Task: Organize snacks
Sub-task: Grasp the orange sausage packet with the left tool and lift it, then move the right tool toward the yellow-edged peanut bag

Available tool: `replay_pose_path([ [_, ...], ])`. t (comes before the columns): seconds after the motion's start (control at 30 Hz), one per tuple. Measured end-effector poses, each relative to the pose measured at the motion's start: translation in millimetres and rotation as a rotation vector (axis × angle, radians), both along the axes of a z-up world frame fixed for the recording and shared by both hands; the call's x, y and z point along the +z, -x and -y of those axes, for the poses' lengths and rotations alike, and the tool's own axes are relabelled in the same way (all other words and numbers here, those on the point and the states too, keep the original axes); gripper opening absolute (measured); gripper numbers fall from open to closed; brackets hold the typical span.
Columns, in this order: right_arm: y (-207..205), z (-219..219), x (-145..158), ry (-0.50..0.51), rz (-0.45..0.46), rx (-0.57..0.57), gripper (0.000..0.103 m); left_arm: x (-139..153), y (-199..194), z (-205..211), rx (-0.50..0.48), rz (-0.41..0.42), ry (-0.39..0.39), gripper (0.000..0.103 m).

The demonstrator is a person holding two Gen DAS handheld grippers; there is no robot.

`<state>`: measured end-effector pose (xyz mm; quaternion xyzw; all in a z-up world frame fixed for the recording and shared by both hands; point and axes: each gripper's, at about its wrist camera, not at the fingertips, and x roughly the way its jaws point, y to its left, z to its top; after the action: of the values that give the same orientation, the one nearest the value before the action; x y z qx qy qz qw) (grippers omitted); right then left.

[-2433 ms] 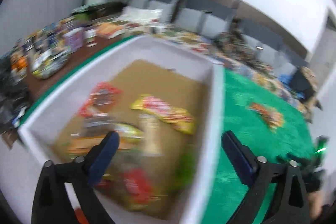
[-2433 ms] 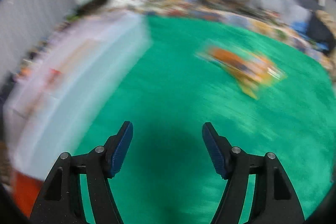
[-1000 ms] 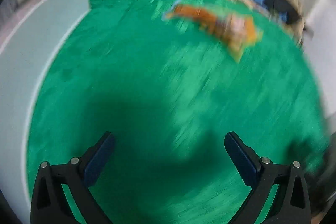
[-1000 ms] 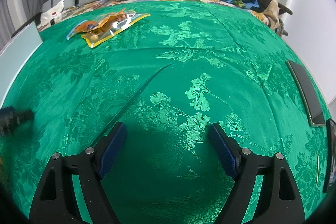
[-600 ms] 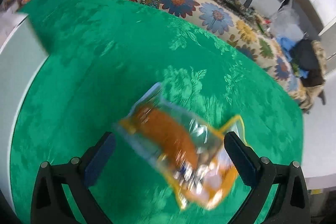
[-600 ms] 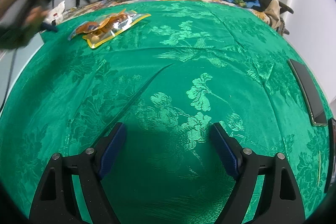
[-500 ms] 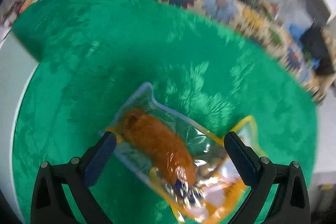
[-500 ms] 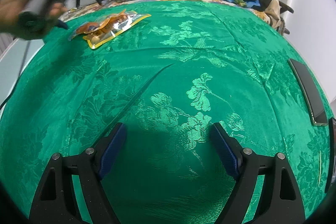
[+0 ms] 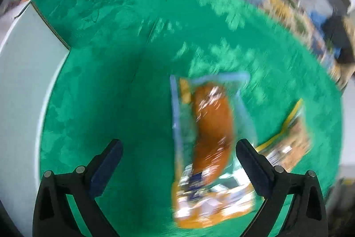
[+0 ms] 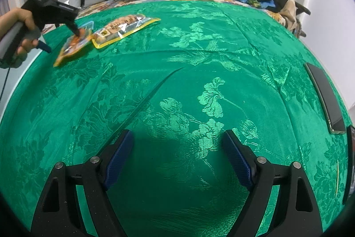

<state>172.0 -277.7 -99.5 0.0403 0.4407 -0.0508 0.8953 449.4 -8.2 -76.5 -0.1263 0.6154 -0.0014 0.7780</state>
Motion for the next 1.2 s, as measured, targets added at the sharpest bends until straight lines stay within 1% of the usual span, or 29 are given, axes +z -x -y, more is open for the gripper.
replay_pose_path([
  [0.03, 0, 0, 0, 0.000, 0.000, 0.000, 0.086, 4, -4, 6, 0.004, 0.032, 0.023, 0.100],
  [0.1, 0, 0, 0, -0.001, 0.000, 0.000, 0.086, 6, -8, 23, -0.025, 0.062, 0.012, 0.100],
  [0.13, 0, 0, 0, -0.001, 0.000, 0.000, 0.086, 1, -11, 37, -0.065, 0.059, -0.021, 0.100],
  [0.23, 0, 0, 0, -0.001, 0.000, 0.000, 0.086, -19, -10, 58, -0.139, 0.027, -0.140, 0.099],
  [0.27, 0, 0, 0, -0.001, 0.000, 0.000, 0.086, -24, -5, 59, -0.152, 0.040, -0.178, 0.095],
  [0.3, 0, 0, 0, -0.001, 0.000, 0.000, 0.086, -22, 3, 59, -0.171, 0.083, -0.204, 0.092],
  [0.33, 0, 0, 0, -0.002, 0.000, 0.000, 0.086, -21, 10, 57, -0.185, 0.125, -0.201, 0.082],
  [0.37, 0, 0, 0, -0.001, 0.000, 0.000, 0.086, -18, 19, 51, -0.191, 0.152, -0.214, 0.077],
  [0.4, 0, 0, 0, 0.000, 0.000, 0.000, 0.086, -16, 27, 46, -0.207, 0.166, -0.222, 0.074],
  [0.47, 0, 0, 0, 0.000, 0.000, 0.000, 0.086, -9, 50, 36, -0.279, 0.219, -0.259, 0.064],
  [0.53, 0, 0, 0, 0.000, 0.000, 0.000, 0.086, -2, 78, 22, -0.338, 0.233, -0.290, 0.057],
  [0.57, 0, 0, 0, 0.000, 0.000, 0.000, 0.086, -2, 93, 13, -0.354, 0.218, -0.284, 0.057],
  [0.63, 0, 0, 0, 0.000, 0.000, 0.000, 0.086, -1, 124, -8, -0.354, 0.211, -0.274, 0.059],
  [0.7, 0, 0, 0, 0.000, 0.000, 0.000, 0.086, -4, 154, -24, -0.353, 0.215, -0.264, 0.066],
  [0.77, 0, 0, 0, 0.001, 0.000, 0.000, 0.086, -7, 178, -41, -0.349, 0.230, -0.227, 0.078],
  [0.83, 0, 0, 0, 0.001, 0.000, -0.001, 0.086, -17, 188, -49, -0.335, 0.217, -0.194, 0.084],
  [0.87, -1, 0, 0, 0.001, 0.000, 0.000, 0.086, -18, 193, -52, -0.324, 0.232, -0.185, 0.093],
  [0.9, -1, 0, 0, 0.000, 0.000, 0.000, 0.086, -18, 201, -54, -0.318, 0.245, -0.188, 0.096],
  [0.93, 0, 0, 0, 0.000, 0.000, 0.000, 0.086, -22, 202, -55, -0.315, 0.243, -0.193, 0.102],
  [1.0, -1, 0, 0, 0.000, 0.000, 0.000, 0.086, -25, 206, -58, -0.313, 0.293, -0.190, 0.103],
  [1.2, -1, 0, 0, 0.000, -0.001, 0.000, 0.086, -29, 219, -67, -0.293, 0.377, -0.191, 0.103],
])
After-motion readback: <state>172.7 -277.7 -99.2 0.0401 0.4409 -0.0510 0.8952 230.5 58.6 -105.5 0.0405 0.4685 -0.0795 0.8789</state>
